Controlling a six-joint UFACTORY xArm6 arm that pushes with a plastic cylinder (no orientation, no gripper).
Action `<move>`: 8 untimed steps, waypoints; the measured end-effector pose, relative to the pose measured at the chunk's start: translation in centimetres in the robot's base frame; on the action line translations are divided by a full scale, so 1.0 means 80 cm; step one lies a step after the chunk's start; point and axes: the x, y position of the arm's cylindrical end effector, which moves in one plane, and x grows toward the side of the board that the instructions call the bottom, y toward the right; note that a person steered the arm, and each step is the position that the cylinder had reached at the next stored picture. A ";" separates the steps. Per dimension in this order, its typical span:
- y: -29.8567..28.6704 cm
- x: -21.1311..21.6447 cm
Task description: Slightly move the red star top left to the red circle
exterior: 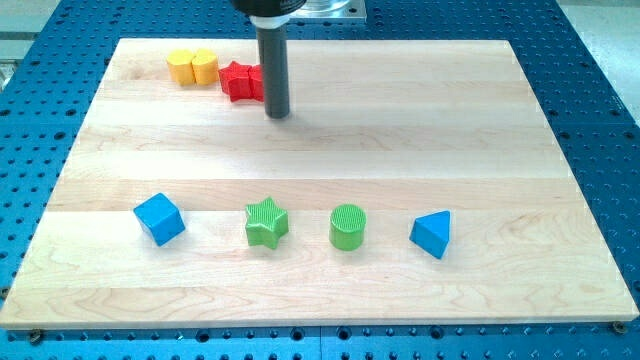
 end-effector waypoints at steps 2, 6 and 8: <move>-0.030 -0.041; -0.072 -0.024; -0.070 -0.052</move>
